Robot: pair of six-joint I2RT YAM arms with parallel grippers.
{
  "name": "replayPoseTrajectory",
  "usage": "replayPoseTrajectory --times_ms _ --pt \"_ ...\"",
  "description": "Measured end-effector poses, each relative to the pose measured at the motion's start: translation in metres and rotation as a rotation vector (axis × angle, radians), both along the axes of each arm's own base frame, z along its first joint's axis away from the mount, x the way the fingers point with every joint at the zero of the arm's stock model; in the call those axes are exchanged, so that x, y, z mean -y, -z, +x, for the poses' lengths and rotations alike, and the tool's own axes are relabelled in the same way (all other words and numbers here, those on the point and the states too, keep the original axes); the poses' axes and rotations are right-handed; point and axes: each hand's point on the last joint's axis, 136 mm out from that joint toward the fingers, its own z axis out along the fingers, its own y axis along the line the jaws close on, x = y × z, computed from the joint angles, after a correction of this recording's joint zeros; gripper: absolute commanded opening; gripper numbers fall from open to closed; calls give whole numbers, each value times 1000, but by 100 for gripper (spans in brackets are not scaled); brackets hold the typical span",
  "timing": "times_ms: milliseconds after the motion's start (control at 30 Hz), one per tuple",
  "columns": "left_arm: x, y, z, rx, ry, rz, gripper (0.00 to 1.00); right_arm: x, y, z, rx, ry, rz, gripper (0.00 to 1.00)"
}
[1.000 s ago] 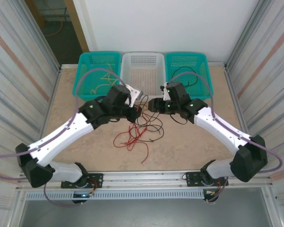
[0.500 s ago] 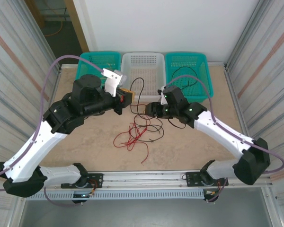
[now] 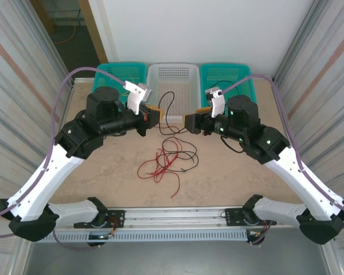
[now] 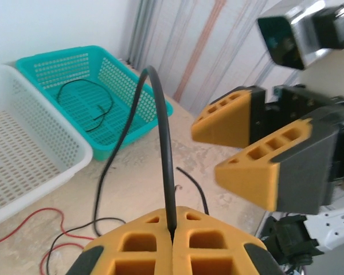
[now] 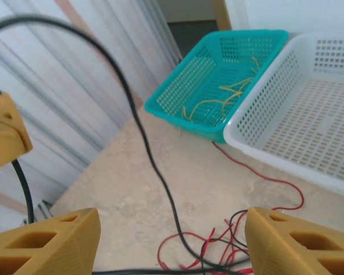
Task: Untangle the cables
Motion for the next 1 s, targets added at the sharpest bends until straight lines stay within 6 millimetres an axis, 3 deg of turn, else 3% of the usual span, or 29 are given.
replayPoseTrajectory --times_ms 233,433,700,767,800,833,867,900,1000 --pt "16 -11 -12 6 139 -66 0 -19 5 15 22 -50 -64 60" --pt "23 -10 -16 -9 200 -82 0 -26 -3 17 60 -85 -62 26" --pt "10 -13 5 -7 132 -111 0 -24 -8 21 77 -75 -52 2" --pt "8 -11 9 -14 118 -113 0 -24 -9 22 81 -74 -51 0" --pt "8 -10 10 -17 115 -114 3 -24 -9 22 81 -72 -48 0" --pt "7 -9 11 -20 113 -114 22 -23 -10 23 83 -69 -45 0" --pt "7 -9 11 -23 110 -115 48 -23 -11 24 85 -67 -43 0" --pt "7 -8 12 -24 105 -116 62 -22 -11 25 87 -64 -41 0" --pt "4 -5 20 -24 57 -107 77 -15 -12 32 85 -33 -40 0"
